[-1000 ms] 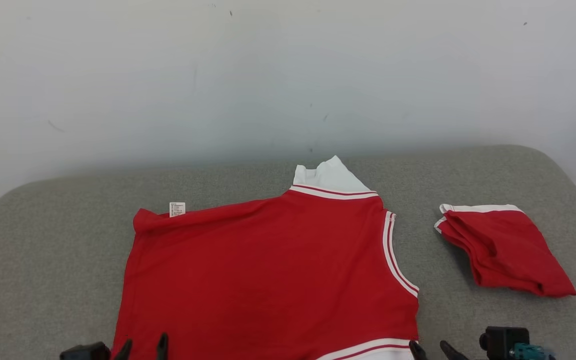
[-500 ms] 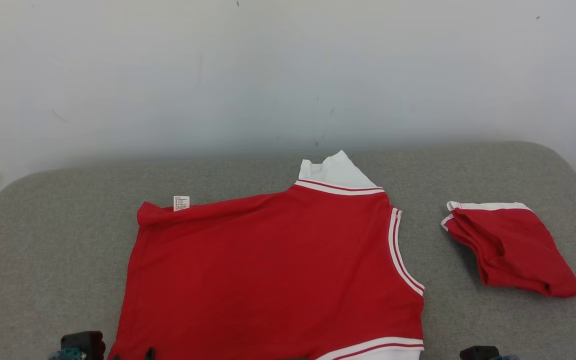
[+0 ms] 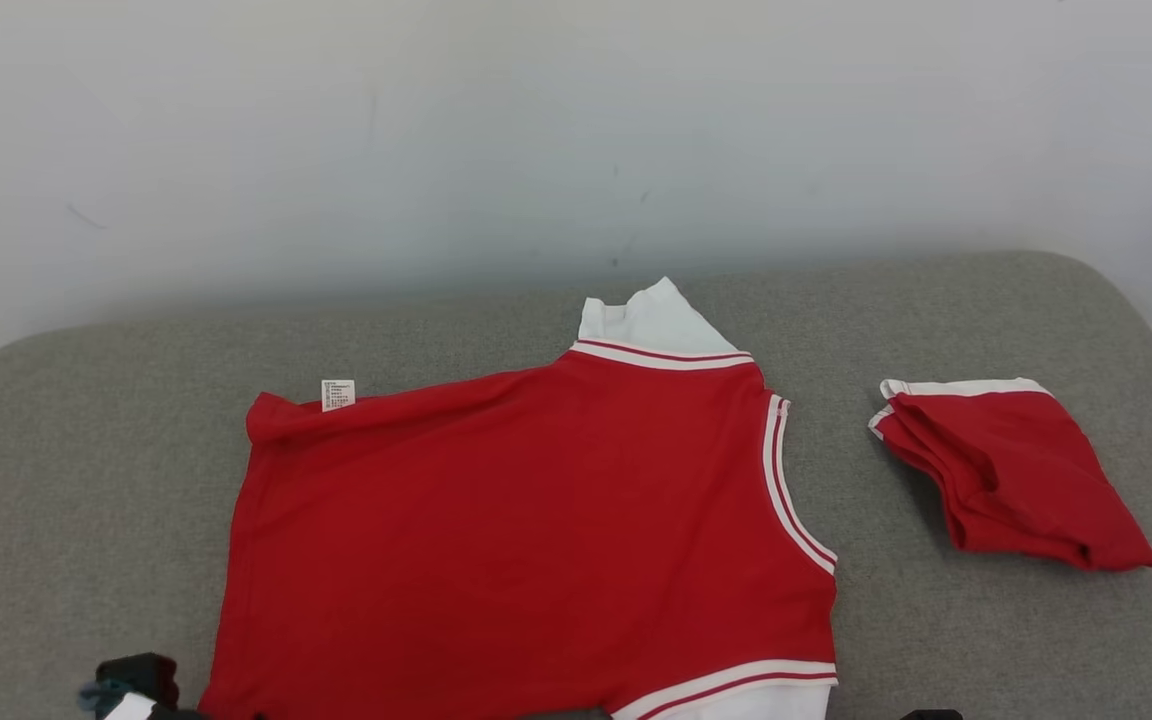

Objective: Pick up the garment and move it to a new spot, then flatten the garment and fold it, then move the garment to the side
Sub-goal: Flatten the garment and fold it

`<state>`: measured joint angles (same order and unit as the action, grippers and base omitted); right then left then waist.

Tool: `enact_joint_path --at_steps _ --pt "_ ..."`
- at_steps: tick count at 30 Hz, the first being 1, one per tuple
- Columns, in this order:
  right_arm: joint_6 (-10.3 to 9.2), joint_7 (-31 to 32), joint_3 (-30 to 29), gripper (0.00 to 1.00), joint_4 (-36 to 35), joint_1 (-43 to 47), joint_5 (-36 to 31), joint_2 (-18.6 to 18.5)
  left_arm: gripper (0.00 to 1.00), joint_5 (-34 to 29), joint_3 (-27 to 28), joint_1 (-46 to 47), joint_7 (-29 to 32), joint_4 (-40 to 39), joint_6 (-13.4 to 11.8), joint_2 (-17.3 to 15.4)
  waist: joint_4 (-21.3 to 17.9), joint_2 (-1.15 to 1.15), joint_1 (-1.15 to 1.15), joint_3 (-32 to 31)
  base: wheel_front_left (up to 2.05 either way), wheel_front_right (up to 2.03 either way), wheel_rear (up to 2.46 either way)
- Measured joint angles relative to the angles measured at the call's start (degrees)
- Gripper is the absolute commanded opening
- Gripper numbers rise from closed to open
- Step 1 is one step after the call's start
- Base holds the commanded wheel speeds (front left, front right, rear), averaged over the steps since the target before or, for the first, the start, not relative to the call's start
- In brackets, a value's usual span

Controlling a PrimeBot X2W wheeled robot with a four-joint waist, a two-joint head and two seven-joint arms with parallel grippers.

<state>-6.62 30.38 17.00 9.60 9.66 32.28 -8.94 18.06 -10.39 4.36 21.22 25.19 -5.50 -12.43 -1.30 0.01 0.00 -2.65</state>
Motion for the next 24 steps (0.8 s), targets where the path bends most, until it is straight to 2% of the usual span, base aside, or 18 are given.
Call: enact_joint_path --at_steps 7,24 --pt "-0.02 0.9 -0.3 1.0 1.2 -0.3 -0.16 0.11 1.0 0.0 -2.31 1.12 0.94 1.55 0.56 2.86 0.21 0.0 0.0 1.11 0.0 0.0 0.0" --pt "-0.49 -2.24 -2.7 0.99 3.07 -4.33 -3.15 2.69 1.0 -0.37 -3.13 3.25 -0.62 3.92 1.97 3.26 1.67 -0.01 0.0 2.54 0.0 0.0 0.0"
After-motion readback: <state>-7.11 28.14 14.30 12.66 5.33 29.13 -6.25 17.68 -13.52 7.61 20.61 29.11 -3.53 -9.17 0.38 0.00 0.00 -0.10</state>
